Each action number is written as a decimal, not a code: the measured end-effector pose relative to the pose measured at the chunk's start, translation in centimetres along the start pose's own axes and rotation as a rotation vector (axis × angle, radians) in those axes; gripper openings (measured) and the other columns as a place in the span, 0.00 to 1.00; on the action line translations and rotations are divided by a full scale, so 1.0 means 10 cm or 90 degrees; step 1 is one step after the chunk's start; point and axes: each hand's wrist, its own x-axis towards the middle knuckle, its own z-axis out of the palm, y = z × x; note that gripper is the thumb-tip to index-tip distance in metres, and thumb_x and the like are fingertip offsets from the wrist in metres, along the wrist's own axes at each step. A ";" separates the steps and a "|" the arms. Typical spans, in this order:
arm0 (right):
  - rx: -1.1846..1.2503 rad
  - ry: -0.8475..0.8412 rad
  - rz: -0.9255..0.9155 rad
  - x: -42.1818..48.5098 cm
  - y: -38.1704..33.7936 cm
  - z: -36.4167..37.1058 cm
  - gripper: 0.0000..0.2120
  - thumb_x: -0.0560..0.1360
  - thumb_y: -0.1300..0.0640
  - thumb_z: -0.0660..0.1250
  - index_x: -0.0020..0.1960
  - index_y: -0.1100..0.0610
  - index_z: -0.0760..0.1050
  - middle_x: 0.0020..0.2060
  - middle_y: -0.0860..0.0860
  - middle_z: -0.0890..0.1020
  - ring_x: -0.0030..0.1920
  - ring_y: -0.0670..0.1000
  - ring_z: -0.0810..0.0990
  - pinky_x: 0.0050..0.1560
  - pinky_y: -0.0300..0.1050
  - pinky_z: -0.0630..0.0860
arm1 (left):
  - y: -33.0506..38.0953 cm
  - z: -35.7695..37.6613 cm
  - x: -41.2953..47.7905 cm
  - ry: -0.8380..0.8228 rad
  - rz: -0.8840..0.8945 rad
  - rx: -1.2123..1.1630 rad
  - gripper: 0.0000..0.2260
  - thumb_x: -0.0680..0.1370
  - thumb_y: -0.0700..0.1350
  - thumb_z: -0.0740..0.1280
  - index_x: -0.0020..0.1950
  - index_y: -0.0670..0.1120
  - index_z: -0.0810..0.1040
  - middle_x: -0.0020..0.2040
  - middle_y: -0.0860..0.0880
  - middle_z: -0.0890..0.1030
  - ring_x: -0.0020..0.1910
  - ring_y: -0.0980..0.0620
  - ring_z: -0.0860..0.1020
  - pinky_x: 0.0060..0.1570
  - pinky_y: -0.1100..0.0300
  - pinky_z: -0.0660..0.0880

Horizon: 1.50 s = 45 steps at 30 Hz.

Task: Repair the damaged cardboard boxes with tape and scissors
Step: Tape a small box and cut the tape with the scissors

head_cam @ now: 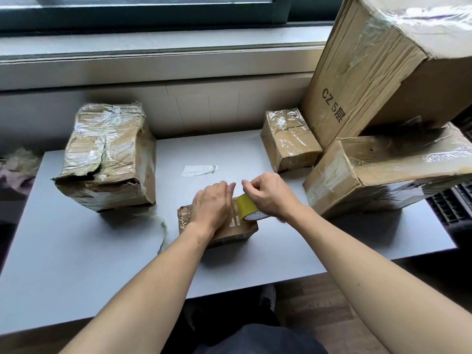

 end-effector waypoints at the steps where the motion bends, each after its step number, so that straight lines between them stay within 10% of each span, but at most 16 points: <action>1: 0.005 -0.001 0.003 0.00 0.01 0.01 0.26 0.79 0.50 0.61 0.27 0.56 0.56 0.25 0.53 0.57 0.26 0.50 0.55 0.29 0.49 0.56 | 0.05 0.03 -0.03 -0.007 -0.012 -0.003 0.19 0.85 0.55 0.53 0.44 0.44 0.75 0.43 0.42 0.82 0.44 0.37 0.79 0.43 0.49 0.70; 9: 0.453 0.037 0.200 -0.03 0.15 0.23 0.29 0.80 0.53 0.67 0.27 0.50 0.55 0.26 0.48 0.55 0.27 0.49 0.54 0.31 0.47 0.50 | -0.05 0.15 -0.05 -0.061 -0.016 0.060 0.24 0.85 0.57 0.50 0.44 0.45 0.79 0.46 0.42 0.83 0.49 0.39 0.79 0.46 0.50 0.71; 23: 0.023 0.057 0.176 -0.06 0.67 0.05 0.27 0.82 0.53 0.59 0.27 0.57 0.53 0.26 0.52 0.55 0.30 0.53 0.61 0.36 0.49 0.56 | -0.09 0.16 -0.06 -0.030 -0.001 0.017 0.22 0.85 0.54 0.53 0.37 0.44 0.74 0.39 0.40 0.81 0.42 0.37 0.78 0.44 0.49 0.71; 29: -0.022 -0.021 0.171 -0.05 0.81 0.18 0.25 0.85 0.47 0.49 0.38 0.61 0.69 0.29 0.56 0.71 0.37 0.59 0.71 0.43 0.51 0.69 | -0.12 0.22 -0.06 -0.036 0.015 0.005 0.18 0.84 0.55 0.54 0.40 0.48 0.73 0.41 0.44 0.80 0.45 0.39 0.77 0.46 0.49 0.66; 35: -0.001 -0.004 0.163 -0.02 0.86 0.17 0.25 0.86 0.53 0.54 0.31 0.59 0.70 0.34 0.64 0.74 0.42 0.62 0.74 0.44 0.53 0.59 | -0.04 0.04 -0.11 -0.301 0.187 -0.003 0.42 0.70 0.76 0.53 0.78 0.54 0.55 0.72 0.52 0.66 0.71 0.52 0.63 0.70 0.48 0.56; 38: 0.036 0.010 0.184 -0.02 0.88 0.20 0.26 0.86 0.51 0.54 0.33 0.62 0.71 0.33 0.60 0.70 0.40 0.59 0.71 0.42 0.52 0.62 | 0.05 0.00 -0.11 -0.364 0.236 0.113 0.53 0.62 0.79 0.59 0.80 0.56 0.46 0.74 0.48 0.58 0.74 0.48 0.57 0.70 0.45 0.55; 45: 0.287 0.125 0.240 0.01 0.69 -0.06 0.28 0.82 0.47 0.62 0.26 0.54 0.58 0.22 0.47 0.60 0.25 0.49 0.59 0.30 0.46 0.56 | 0.17 -0.22 0.01 -0.295 0.210 -0.063 0.40 0.61 0.66 0.64 0.71 0.51 0.65 0.62 0.49 0.66 0.61 0.46 0.67 0.66 0.52 0.66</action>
